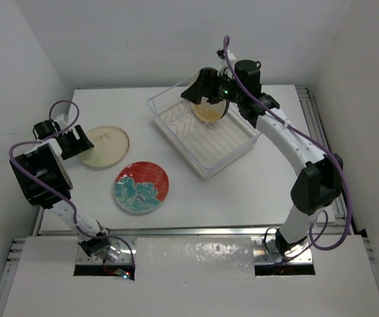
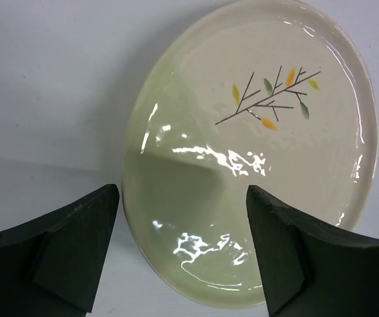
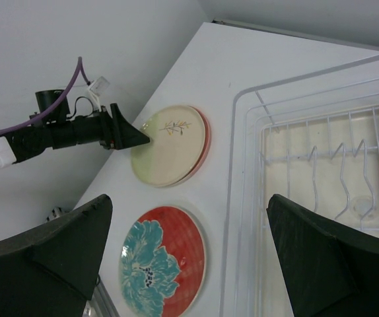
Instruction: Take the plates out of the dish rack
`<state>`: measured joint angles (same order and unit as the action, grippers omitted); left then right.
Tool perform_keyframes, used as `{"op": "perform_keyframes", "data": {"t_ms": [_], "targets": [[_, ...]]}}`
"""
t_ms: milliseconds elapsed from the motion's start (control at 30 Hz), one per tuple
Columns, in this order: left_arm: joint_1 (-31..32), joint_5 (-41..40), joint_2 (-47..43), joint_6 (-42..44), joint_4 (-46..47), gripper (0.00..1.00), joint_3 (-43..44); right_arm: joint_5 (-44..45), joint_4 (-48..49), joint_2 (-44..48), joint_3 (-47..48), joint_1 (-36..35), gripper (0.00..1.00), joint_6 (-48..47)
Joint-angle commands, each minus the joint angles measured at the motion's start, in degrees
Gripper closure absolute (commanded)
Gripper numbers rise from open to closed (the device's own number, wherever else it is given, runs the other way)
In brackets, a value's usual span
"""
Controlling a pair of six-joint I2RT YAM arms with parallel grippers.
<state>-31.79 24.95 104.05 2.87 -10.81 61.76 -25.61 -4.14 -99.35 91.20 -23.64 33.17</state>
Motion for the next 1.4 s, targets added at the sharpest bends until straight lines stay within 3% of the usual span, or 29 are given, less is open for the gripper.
{"op": "perform_keyframes", "data": {"t_ms": [0, 133, 233, 333, 600, 800, 833, 867, 900, 933, 1033, 1200, 1367], "targets": [[2.7, -5.3, -1.0, 6.8, -1.0, 0.26, 2.1, -0.3, 2.3, 2.3, 0.2, 0.2, 0.01, -0.4], [4.3, -7.9, -1.4, 9.3, -1.6, 0.43, 1.9, -0.3, 2.4, 2.8, -0.7, 0.3, 0.01, -0.3], [4.5, -8.2, -1.4, 9.8, -1.2, 0.51, 0.9, 0.1, 2.1, 3.1, -1.3, 0.3, 0.01, -0.6], [4.5, -8.9, -0.8, 9.3, -1.6, 0.51, 0.8, 0.4, 1.6, 3.3, -1.2, 0.3, 0.01, -1.2], [4.3, -10.7, -2.0, 9.2, -2.8, 0.33, 3.3, 7.0, -5.9, 3.4, 0.8, 0.3, 0.01, -5.9], [4.2, -12.6, -4.1, 7.1, -4.4, 0.21, 7.6, 26.6, -22.2, -1.4, 10.1, 0.3, 0.01, -18.6], [4.2, -12.9, -4.6, 6.4, -4.7, 0.21, 9.5, 28.1, -25.5, -4.1, 13.7, 0.3, 0.06, -22.0], [4.3, -13.2, -4.9, 6.1, -6.0, 0.21, 10.5, 29.3, -26.4, -5.3, 15.2, 0.3, 0.42, -23.1], [4.2, -14.0, -5.1, 5.7, -6.8, 0.20, 11.6, 32.3, -26.5, -6.1, 16.5, 0.3, 0.71, -23.8], [4.2, -14.2, -5.5, 5.1, -7.6, 0.20, 13.5, 34.1, -25.5, -6.8, 16.6, 0.3, 0.85, -24.6], [4.2, -14.1, -7.4, 5.9, -10.4, 0.21, 14.9, 37.6, -21.9, -8.5, 15.2, 0.4, 0.86, -27.4], [4.2, -12.6, -9.4, 7.3, -13.1, 0.21, 15.1, 40.3, -20.3, -14.0, 19.4, 1.1, 0.64, -28.1], [4.2, -12.4, -11.5, 7.1, -14.4, 0.21, 14.9, 44.6, -18.5, -18.0, 22.0, 1.2, 0.64, -31.7]]}}
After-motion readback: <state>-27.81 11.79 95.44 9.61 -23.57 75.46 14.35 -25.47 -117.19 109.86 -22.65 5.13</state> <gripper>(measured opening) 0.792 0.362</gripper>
